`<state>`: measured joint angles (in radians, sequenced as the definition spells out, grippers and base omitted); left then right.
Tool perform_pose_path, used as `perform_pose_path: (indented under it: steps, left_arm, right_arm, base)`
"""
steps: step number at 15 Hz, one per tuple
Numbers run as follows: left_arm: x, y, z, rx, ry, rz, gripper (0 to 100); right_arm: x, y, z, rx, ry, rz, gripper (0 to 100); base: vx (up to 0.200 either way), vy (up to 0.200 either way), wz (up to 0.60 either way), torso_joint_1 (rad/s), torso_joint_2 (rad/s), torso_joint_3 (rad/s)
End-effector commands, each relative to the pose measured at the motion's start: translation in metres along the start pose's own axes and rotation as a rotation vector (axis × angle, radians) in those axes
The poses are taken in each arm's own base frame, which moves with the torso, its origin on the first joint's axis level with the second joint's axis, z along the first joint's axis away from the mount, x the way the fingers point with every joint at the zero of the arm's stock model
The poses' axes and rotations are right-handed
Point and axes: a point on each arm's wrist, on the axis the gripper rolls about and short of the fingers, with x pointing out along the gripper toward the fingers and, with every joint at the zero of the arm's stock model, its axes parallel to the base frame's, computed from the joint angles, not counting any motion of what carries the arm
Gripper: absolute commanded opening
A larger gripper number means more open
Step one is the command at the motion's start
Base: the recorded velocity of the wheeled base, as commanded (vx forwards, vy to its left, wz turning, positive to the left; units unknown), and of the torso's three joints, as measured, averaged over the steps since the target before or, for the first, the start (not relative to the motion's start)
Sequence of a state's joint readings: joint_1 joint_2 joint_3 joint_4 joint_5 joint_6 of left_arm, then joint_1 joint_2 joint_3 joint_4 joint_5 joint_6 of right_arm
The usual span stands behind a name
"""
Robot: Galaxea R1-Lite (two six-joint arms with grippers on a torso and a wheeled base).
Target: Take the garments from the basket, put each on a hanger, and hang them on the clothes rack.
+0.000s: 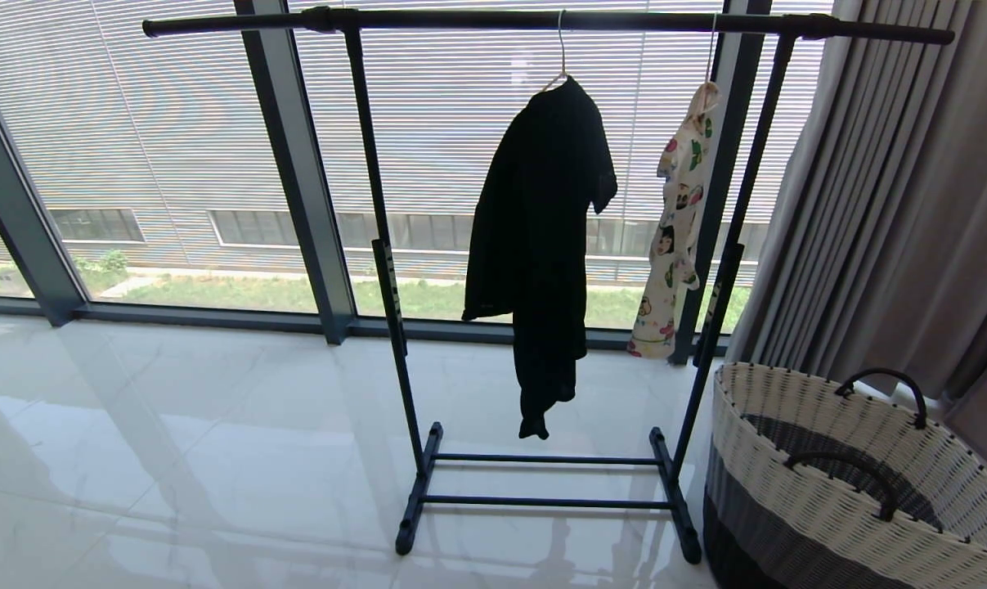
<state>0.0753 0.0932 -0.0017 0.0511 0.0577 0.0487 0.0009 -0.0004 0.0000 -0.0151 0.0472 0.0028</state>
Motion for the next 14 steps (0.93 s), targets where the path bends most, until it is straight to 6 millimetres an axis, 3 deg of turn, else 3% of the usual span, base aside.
perform_pose_path:
  steps: [1, 14]
  left_arm:
    - [0.0000, 0.0000, -0.0003, 0.001, 0.003, 0.000, 100]
    - [-0.0061, 0.0019, -0.0030, 0.001, -0.096, -0.068, 100]
  right_arm:
    - [0.0000, 0.0000, 0.0000, 0.000, 0.000, 0.001, 100]
    - [0.0000, 0.0000, 0.0000, 0.000, 0.000, 0.001, 100]
  base:
    - [0.000, 0.000, 0.00, 0.000, 0.00, 0.000]
    - [0.000, 0.000, 0.00, 0.000, 0.00, 0.000]
